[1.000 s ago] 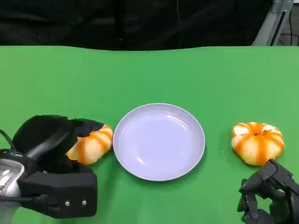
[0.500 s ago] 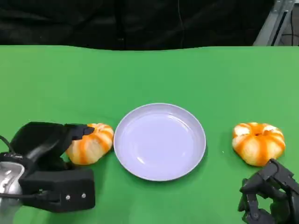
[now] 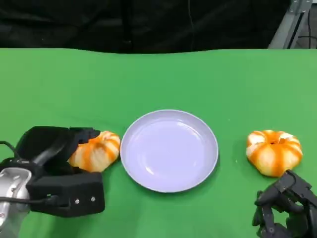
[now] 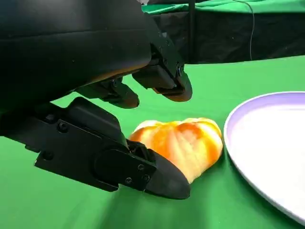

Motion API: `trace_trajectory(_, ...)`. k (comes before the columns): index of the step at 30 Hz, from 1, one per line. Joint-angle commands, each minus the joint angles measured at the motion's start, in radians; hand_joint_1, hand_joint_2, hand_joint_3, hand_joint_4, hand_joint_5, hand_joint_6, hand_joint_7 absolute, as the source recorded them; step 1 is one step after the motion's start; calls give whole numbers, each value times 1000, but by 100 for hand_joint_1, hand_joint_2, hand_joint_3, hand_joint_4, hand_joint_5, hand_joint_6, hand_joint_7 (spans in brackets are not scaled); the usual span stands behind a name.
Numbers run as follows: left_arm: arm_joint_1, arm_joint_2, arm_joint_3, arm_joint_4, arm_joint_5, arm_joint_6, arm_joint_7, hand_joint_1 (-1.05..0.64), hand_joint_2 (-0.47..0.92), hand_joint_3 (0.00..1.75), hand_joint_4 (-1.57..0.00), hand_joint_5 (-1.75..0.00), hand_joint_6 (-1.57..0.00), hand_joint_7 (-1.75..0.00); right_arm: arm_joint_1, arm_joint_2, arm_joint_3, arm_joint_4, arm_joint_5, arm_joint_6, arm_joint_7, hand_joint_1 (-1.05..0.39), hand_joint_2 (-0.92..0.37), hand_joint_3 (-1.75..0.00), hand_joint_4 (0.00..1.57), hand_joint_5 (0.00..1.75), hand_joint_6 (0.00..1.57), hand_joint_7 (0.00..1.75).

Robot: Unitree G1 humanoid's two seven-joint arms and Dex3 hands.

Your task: Grasp the bread from the table and place it into the plate.

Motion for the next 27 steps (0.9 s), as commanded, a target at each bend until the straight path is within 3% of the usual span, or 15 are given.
trace_trajectory(1,-38,3,-18,33,-7,-5,21,-87,92,5,-57,0,-57,0,8,-6,-9,-19,-1,6,-7,-8,-65,-97,88,175,72,162)
trace_trajectory(27,-118,-24,-126,261,0,-13,104,-89,92,10,-58,-1,-56,0,9,-6,-11,-19,-12,-7,-9,-9,-66,-94,88,175,73,161)
